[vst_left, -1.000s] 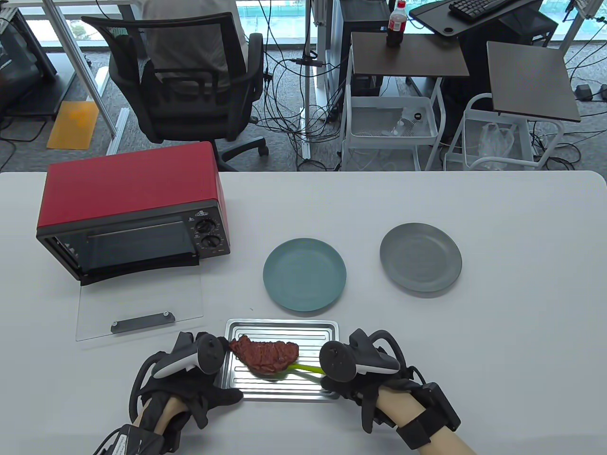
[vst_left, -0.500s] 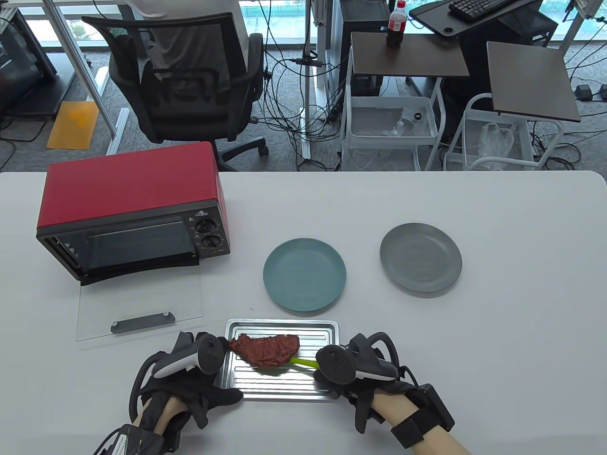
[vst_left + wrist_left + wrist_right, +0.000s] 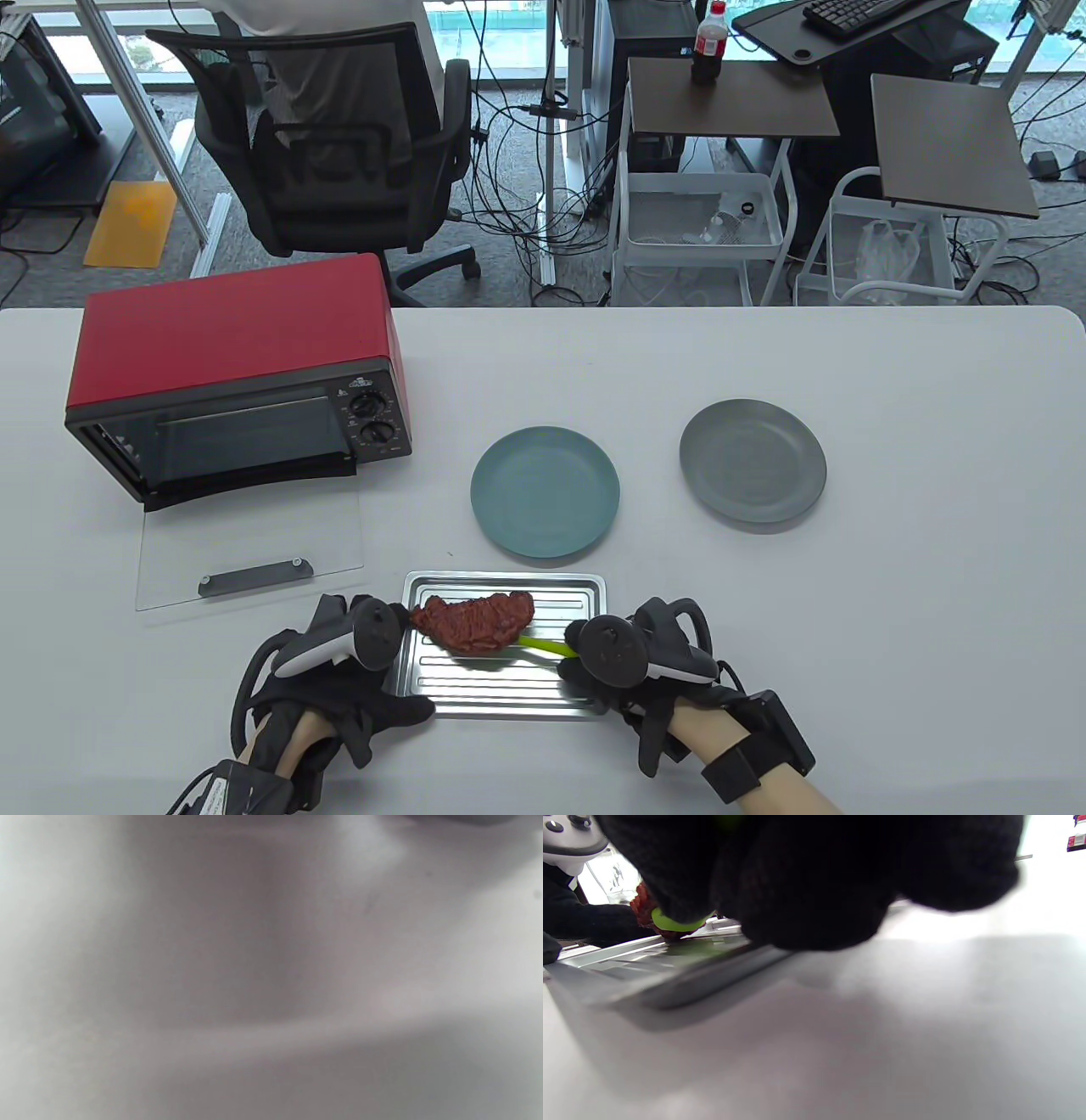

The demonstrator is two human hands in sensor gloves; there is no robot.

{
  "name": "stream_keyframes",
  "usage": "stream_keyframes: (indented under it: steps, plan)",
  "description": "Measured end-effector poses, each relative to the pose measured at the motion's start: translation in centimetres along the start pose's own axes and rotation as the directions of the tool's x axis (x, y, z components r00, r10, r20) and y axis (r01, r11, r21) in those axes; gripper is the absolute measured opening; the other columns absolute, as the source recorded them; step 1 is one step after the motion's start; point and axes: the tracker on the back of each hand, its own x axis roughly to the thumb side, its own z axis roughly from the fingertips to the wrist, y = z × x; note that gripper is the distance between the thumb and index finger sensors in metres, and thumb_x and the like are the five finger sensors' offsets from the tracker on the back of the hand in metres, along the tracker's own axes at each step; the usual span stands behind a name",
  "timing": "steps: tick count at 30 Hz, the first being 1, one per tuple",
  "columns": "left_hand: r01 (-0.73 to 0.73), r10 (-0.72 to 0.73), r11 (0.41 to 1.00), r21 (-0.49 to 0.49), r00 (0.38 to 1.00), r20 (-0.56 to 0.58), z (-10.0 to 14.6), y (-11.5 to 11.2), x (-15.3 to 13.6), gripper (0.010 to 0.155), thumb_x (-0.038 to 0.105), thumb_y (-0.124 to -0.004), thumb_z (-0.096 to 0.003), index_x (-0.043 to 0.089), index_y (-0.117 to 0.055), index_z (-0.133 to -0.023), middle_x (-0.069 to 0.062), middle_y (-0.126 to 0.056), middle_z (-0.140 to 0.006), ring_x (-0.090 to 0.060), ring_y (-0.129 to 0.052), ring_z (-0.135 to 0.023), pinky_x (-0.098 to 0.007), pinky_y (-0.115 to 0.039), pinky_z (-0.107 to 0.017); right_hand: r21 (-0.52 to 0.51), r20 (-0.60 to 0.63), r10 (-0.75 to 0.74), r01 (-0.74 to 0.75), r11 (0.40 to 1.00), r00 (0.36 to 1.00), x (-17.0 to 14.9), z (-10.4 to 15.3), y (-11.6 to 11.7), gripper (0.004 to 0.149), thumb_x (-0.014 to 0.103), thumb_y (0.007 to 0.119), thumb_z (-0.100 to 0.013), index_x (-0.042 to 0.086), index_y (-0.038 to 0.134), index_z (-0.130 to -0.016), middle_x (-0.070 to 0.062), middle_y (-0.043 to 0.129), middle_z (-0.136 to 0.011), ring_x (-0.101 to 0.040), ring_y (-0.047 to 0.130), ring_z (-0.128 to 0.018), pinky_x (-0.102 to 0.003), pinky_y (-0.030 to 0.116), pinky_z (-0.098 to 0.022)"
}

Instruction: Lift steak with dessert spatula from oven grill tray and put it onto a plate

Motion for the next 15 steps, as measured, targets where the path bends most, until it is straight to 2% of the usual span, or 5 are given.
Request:
stream_keyframes:
  steps: [2, 3, 4, 5, 15]
  plan:
    - [0.0, 0.0, 1.0, 0.0, 1.0, 0.0, 0.0, 0.01, 0.0, 0.104, 0.092, -0.048, -0.0356, 0.036, 0.02, -0.091, -0.003, 0.024, -0.103, -0.045, 0.018, -0.102, -0.082, -0.014, -0.065, 0.002, -0.006, -0.013, 0.013, 1.0, 1.0, -0.09, 0.02, 0.01, 0.036, 0.039, 0.088, -0.048, 0.007, 0.099, -0.06, 0.021, 0.095, -0.045, -0.006, 0.093, -0.03, -0.028, 0.087, -0.019]
    - [0.0, 0.0, 1.0, 0.0, 1.0, 0.0, 0.0, 0.0, 0.0, 0.105, 0.092, -0.048, -0.0355, 0.036, 0.02, -0.091, -0.003, 0.024, -0.103, -0.045, 0.018, -0.102, -0.082, -0.014, -0.066, 0.004, -0.008, -0.022, 0.022, 1.0, 1.0, -0.14, 0.02, 0.02, 0.036, 0.04, 0.088, -0.049, 0.007, 0.099, -0.06, 0.013, 0.097, -0.046, -0.006, 0.093, -0.03, -0.028, 0.087, -0.02]
    - [0.0, 0.0, 1.0, 0.0, 1.0, 0.0, 0.0, 0.0, 0.0, 0.104, 0.092, -0.048, -0.0355, 0.036, 0.02, -0.091, -0.003, 0.024, -0.103, -0.045, 0.018, -0.102, -0.082, -0.014, -0.065, 0.005, -0.009, -0.029, 0.029, 1.0, 1.0, -0.19, 0.03, 0.01, 0.037, 0.039, 0.088, -0.049, 0.006, 0.098, -0.061, 0.013, 0.097, -0.046, -0.006, 0.093, -0.03, -0.028, 0.087, -0.02]
    - [0.0, 0.0, 1.0, 0.0, 1.0, 0.0, 0.0, 0.0, 0.0, 0.104, 0.092, -0.048, -0.0355, 0.036, 0.02, -0.091, -0.003, 0.024, -0.103, -0.045, 0.018, -0.102, -0.082, -0.014, -0.066, 0.004, -0.011, -0.032, 0.032, 0.999, 0.999, -0.23, 0.03, 0.01, 0.037, 0.04, 0.088, -0.049, 0.006, 0.098, -0.061, -0.006, 0.101, -0.037, -0.005, 0.093, -0.03, -0.027, 0.087, -0.02]
    - [-0.001, 0.001, 1.0, -0.001, 1.0, 0.001, 0.01, 0.0, -0.03, 0.105, 0.092, -0.048, -0.0355, 0.036, 0.02, -0.091, -0.003, 0.024, -0.103, -0.045, 0.018, -0.102, -0.082, -0.014, -0.065, -0.006, -0.029, -0.118, 0.118, 0.993, 0.993, -0.76, 0.12, -0.02, 0.039, 0.04, 0.087, -0.049, 0.005, 0.095, -0.065, -0.01, 0.1, -0.038, -0.006, 0.092, -0.03, -0.028, 0.086, -0.02]
